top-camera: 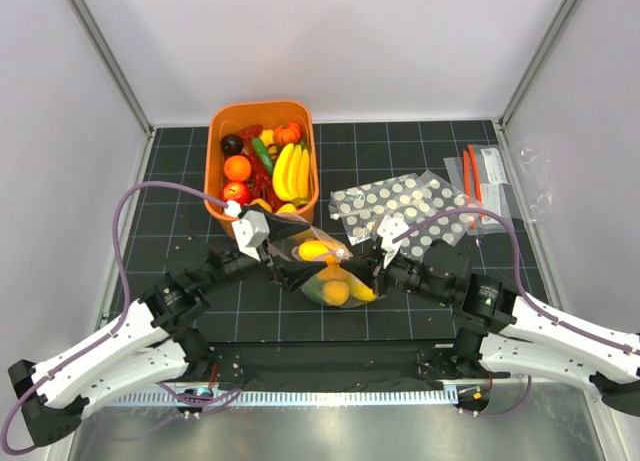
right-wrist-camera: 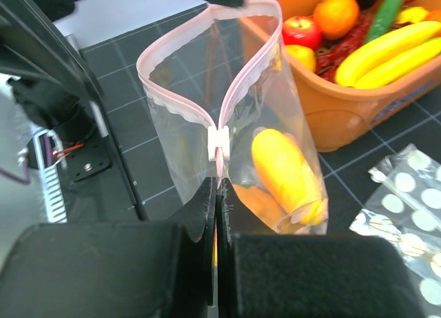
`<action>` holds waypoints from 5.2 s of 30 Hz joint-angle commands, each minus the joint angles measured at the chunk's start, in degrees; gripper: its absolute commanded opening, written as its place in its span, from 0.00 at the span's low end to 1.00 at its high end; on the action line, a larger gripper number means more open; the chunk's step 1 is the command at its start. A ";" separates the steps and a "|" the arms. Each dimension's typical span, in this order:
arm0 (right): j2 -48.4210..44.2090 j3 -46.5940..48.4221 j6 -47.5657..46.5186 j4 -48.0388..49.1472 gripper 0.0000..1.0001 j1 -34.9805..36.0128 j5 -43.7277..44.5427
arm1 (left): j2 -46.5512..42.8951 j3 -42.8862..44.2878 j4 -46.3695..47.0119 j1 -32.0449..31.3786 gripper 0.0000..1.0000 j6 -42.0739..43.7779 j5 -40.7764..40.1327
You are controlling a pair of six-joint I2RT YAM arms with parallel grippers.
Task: Place the food in the zip-top bag and seal the zipper
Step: Zip the zipper food storage bag at the center of the board, then place the zipper food storage bag at the center of the board.
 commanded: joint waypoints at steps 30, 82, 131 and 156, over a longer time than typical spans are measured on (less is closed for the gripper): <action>-0.58 1.55 -0.62 -0.13 0.01 0.00 -14.52 | 10.88 4.84 -2.16 -3.05 0.44 11.41 15.93; -7.25 -3.90 2.37 6.54 0.01 0.00 -3.10 | 10.09 5.01 -1.99 -3.05 0.01 10.44 17.34; -35.31 -15.69 9.23 8.22 0.01 0.00 67.83 | 10.45 9.05 -9.88 -3.05 0.00 3.52 -5.05; 13.99 6.99 8.53 16.13 0.02 -1.23 48.33 | -4.15 5.81 -25.11 -3.14 0.00 -7.75 -65.18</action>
